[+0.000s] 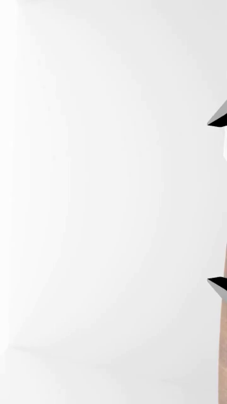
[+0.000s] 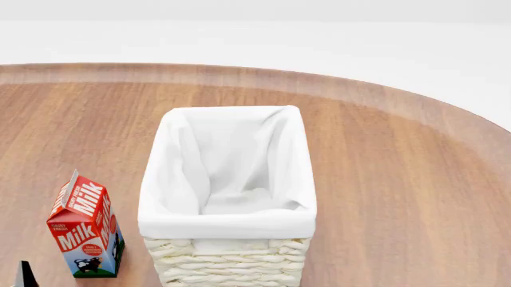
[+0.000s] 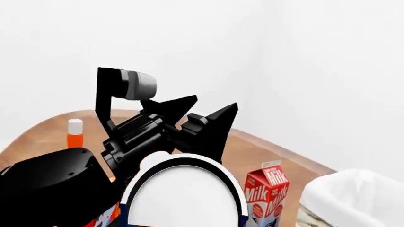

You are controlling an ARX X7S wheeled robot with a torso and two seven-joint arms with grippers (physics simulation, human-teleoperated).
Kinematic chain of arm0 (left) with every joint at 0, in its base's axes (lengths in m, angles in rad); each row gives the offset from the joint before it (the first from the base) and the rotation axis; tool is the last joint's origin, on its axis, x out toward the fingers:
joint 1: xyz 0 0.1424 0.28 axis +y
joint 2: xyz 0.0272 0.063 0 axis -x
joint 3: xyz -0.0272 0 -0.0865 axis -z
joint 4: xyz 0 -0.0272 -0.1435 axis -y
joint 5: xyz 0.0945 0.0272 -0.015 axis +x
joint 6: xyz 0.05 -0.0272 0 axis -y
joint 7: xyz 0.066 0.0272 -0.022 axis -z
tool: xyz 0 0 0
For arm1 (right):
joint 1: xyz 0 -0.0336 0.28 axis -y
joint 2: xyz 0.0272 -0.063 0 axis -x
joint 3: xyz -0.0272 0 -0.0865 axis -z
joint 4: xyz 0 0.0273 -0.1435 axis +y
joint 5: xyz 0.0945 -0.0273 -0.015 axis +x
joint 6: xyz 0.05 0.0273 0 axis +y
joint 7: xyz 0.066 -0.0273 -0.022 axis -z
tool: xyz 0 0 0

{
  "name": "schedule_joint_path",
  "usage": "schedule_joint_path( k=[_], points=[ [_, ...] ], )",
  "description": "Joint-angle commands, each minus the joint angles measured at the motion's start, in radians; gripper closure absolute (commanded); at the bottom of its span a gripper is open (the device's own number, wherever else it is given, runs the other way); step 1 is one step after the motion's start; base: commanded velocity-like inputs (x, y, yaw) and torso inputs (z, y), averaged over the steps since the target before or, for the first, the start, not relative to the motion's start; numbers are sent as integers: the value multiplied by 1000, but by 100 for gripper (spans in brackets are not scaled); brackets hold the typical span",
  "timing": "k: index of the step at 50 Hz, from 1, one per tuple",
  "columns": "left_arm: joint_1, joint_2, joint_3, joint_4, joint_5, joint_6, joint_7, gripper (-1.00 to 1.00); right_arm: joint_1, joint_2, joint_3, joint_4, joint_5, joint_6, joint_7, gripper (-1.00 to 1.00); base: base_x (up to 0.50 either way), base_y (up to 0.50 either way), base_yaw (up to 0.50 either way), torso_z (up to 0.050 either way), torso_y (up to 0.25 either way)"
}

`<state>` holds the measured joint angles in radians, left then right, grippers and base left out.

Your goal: Pick up the alphabet soup, and put it in the basket.

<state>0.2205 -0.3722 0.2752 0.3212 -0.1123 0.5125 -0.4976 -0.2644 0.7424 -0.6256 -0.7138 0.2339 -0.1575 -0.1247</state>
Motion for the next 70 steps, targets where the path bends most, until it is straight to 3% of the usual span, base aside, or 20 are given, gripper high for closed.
schedule_joint_path(
  k=[1, 18, 29, 32, 37, 43, 52, 70],
  points=[
    [0, -2, 2, 2, 2, -1, -3, -100, -13, 33, 58, -106, 14, -7, 58, 100, 0, 0, 0, 0, 0],
    [-3, -5, 5, 1, -2, -3, -7, -100, 40, 52, 146, -216, 31, 143, 172, 100, 0, 0, 0, 0, 1],
    [-1, -9, 4, 1, -5, 1, -9, -100, 155, 42, 133, -332, 10, 376, 265, 100, 0, 0, 0, 0, 0],
    [-2, -9, 6, 0, -3, 0, -9, -100, 282, 114, 40, -333, 73, 413, 383, 100, 0, 0, 0, 0, 0],
    [0, -9, 4, 1, 0, 6, -13, -100, 629, 208, -201, -333, 261, 494, 612, 100, 0, 0, 0, 0, 0],
    [-5, -11, 5, -6, -4, 9, -11, -100, 946, 177, -357, -332, 450, 646, 765, 100, 0, 0, 0, 0, 2],
    [-4, -14, 4, -5, -7, 13, -14, -100, 1152, 80, -330, -282, 657, 794, 838, 100, 0, 0, 0, 0, 0],
    [-4, -17, 8, -2, -5, 13, -17, -100, 1410, -36, -265, -217, 935, 976, 965, 100, 0, 0, 0, 0, 1]
  ],
)
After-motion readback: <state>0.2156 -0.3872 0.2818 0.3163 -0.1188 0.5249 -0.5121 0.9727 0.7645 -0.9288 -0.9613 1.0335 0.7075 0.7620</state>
